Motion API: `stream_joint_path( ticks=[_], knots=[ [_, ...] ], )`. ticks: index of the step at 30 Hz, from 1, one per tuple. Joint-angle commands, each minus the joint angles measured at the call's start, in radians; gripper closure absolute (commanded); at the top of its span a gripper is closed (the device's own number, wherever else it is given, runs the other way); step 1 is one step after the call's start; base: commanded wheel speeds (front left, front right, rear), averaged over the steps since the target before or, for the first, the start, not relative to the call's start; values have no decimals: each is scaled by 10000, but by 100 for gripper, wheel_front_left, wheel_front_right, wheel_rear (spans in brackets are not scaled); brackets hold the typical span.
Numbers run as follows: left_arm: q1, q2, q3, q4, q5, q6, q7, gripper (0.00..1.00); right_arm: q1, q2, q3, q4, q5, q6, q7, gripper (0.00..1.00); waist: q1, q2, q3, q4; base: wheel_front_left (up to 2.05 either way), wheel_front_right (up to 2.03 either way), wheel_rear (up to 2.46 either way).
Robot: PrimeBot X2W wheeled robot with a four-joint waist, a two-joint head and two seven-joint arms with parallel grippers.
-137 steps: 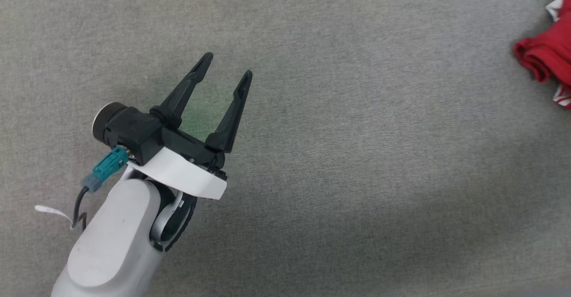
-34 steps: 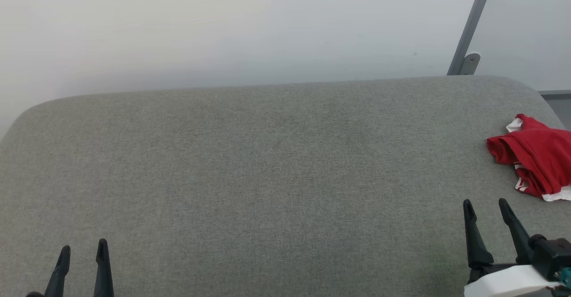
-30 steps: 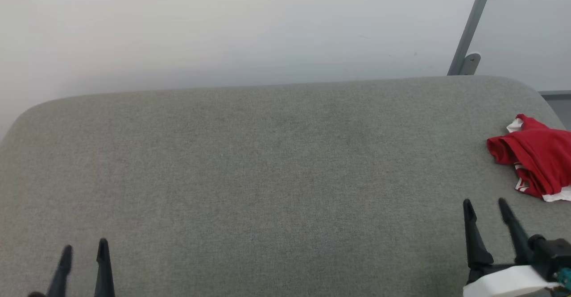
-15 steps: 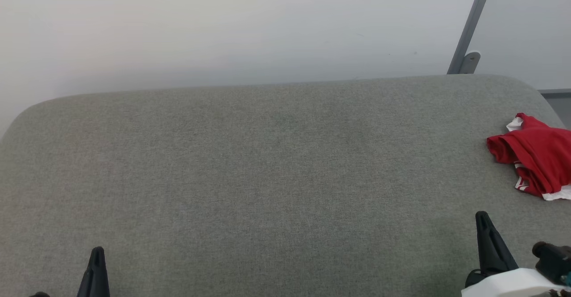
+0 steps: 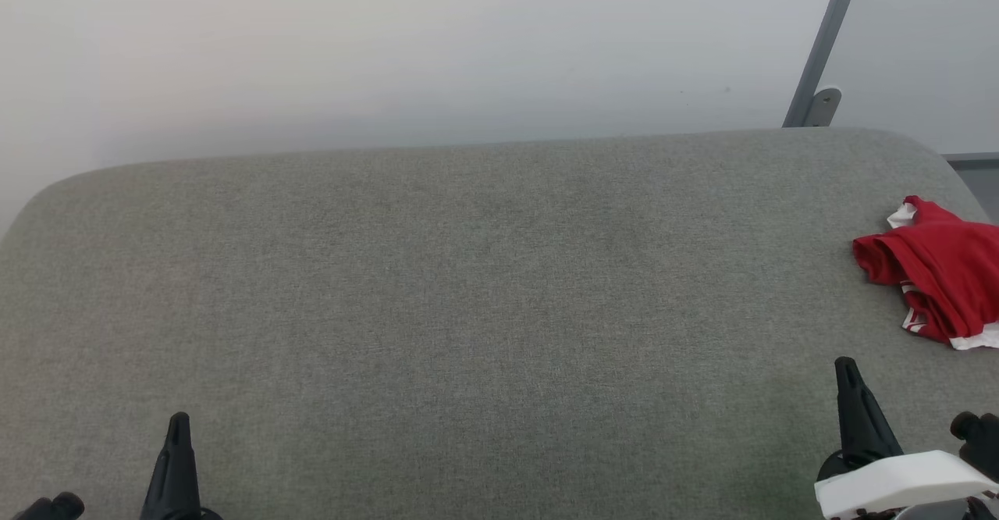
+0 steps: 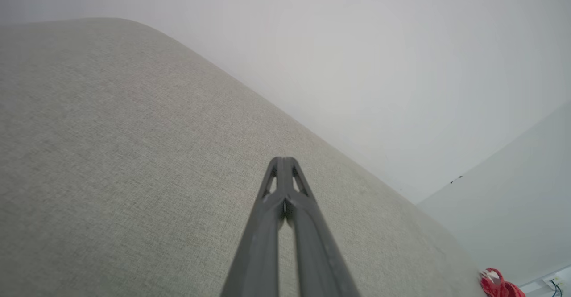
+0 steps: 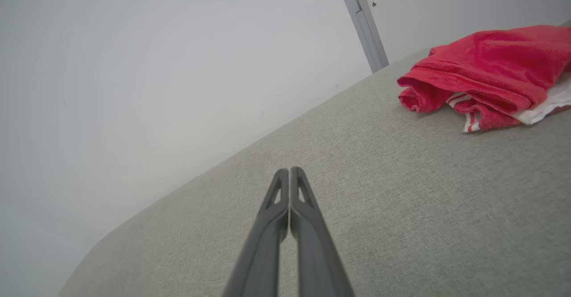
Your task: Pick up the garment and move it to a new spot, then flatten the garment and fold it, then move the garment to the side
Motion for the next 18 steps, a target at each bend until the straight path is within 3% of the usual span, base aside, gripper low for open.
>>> stream_joint_path(
  ticks=[1,18],
  knots=[
    [-314,26,15,-58,-411,-5,116,100,-280,4,-53,-122,460,0,116,100,0,0,7,-1,0,0,0],
    [-854,-136,-29,223,-2335,-9,692,100,-560,109,-117,-63,2594,-1,693,100,0,0,64,-9,0,0,0]
  ],
)
